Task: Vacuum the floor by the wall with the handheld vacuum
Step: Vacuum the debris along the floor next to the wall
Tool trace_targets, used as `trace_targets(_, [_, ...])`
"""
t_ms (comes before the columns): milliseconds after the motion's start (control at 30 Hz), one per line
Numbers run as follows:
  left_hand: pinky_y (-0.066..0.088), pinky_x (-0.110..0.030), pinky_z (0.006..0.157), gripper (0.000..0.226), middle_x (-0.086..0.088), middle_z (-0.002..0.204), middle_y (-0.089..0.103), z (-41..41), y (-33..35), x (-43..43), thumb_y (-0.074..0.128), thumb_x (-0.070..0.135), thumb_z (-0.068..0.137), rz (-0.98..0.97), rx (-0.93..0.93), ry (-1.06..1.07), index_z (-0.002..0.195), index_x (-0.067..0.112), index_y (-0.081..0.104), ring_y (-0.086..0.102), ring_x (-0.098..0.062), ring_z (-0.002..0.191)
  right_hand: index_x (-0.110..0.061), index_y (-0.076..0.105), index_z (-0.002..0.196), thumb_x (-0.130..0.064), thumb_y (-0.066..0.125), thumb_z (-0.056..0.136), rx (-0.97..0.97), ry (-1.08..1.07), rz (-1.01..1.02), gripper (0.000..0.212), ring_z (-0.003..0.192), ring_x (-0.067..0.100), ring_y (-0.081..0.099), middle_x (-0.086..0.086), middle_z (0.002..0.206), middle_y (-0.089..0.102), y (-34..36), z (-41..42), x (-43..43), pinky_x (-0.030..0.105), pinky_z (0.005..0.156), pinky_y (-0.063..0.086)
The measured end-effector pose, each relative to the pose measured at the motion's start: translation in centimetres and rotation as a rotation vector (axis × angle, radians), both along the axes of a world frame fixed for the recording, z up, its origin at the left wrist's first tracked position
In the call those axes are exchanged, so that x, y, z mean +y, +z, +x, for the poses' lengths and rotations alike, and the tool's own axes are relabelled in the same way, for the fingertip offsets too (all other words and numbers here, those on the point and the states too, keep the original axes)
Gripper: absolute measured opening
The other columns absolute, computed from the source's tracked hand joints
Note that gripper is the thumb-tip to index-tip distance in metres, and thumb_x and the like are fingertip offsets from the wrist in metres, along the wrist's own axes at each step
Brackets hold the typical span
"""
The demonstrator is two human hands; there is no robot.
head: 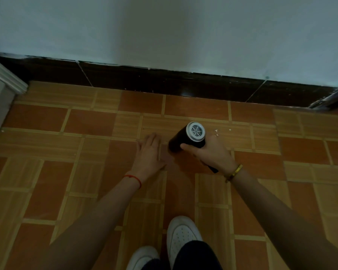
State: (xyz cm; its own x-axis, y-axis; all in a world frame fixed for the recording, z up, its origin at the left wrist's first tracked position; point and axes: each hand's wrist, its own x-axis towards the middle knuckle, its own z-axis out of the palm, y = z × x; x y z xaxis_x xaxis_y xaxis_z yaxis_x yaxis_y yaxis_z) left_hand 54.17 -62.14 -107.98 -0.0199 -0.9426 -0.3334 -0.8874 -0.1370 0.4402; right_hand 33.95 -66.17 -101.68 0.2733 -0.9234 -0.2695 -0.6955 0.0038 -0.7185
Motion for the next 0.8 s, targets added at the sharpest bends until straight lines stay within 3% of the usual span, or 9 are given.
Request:
trace_targets(67, [0.002,-0.053,0.121,0.097,-0.006,0.164,0.013,-0.5,0.1,-0.1,0.075,0.032,0.080,0.004,0.006,-0.010,0.155,0.012,0.018,0.006,-0.023,0.152,-0.017,0.060,0.123,-0.047,0.073,0.078,0.002,0.016,-0.010,0.055,0.093,0.006,0.060,-0.005,0.102,0.068,0.0,-0.1,0.3,0.016,0.073,0.046])
trace_targets(133, [0.004,-0.053,0.121,0.098,-0.006,0.164,0.013,-1.0,0.1,-0.3,0.076,0.033,0.079,0.005,0.010,-0.019,0.155,0.013,0.018,0.006,-0.024,0.152,-0.018,0.060,0.125,-0.047,0.073,0.079,0.002,-0.001,-0.039,0.057,0.100,0.007,0.060,-0.002,0.111,0.069,-0.2,-0.5,0.5,0.011,0.072,0.042])
trace_targets(267, [0.001,-0.052,0.120,0.100,-0.006,0.164,0.011,-2.4,0.3,-0.7,0.078,0.030,0.078,0.004,0.029,-0.047,0.155,0.014,0.017,0.004,-0.023,0.152,-0.020,0.060,0.121,-0.056,0.070,0.075,-0.023,-0.188,-0.083,0.059,0.092,0.014,0.066,-0.001,0.100,0.071,-0.4,-2.6,0.6,0.023,0.070,0.050])
trace_targets(400, [0.000,-0.052,0.121,0.102,-0.007,0.164,0.011,-4.1,0.3,-1.2,0.078,0.033,0.077,0.001,0.038,-0.110,0.155,0.013,0.016,0.004,-0.024,0.152,-0.013,0.060,0.115,-0.050,0.071,0.078,0.009,-0.357,-0.130,0.054,0.079,0.018,0.069,0.004,0.088,0.072,0.0,-6.1,-0.1,0.037,0.067,0.058])
trace_targets(533, [0.001,-0.053,0.121,0.102,-0.007,0.164,0.011,-5.7,0.2,-1.4,0.078,0.033,0.077,-0.006,0.030,-0.160,0.155,0.015,0.016,0.005,-0.025,0.152,-0.016,0.057,0.118,-0.058,0.069,0.073,0.056,-0.428,-0.106,0.063,0.079,0.020,0.069,0.004,0.089,0.071,-0.4,-8.8,-0.7,0.032,0.061,0.057])
trace_targets(700, [0.001,-0.050,0.120,0.101,-0.007,0.164,0.011,-7.2,0.1,-1.8,0.079,0.030,0.077,-0.010,0.060,-0.177,0.155,0.016,0.016,0.006,-0.024,0.152,-0.017,0.053,0.124,-0.073,0.062,0.064,0.059,-0.386,-0.093,0.083,0.085,0.017,0.069,0.001,0.097,0.071,-0.9,-9.7,-0.6,0.031,0.064,0.057])
trace_targets(800, [0.002,-0.049,0.120,0.100,-0.008,0.164,0.012,-7.6,0.0,-2.1,0.079,0.030,0.077,-0.023,0.060,-0.195,0.154,0.015,0.017,0.007,-0.025,0.151,-0.019,0.053,0.126,-0.073,0.062,0.065,0.034,-0.398,-0.103,0.082,0.088,0.018,0.069,0.000,0.101,0.071,-1.3,-10.1,-0.9,0.034,0.071,0.058])
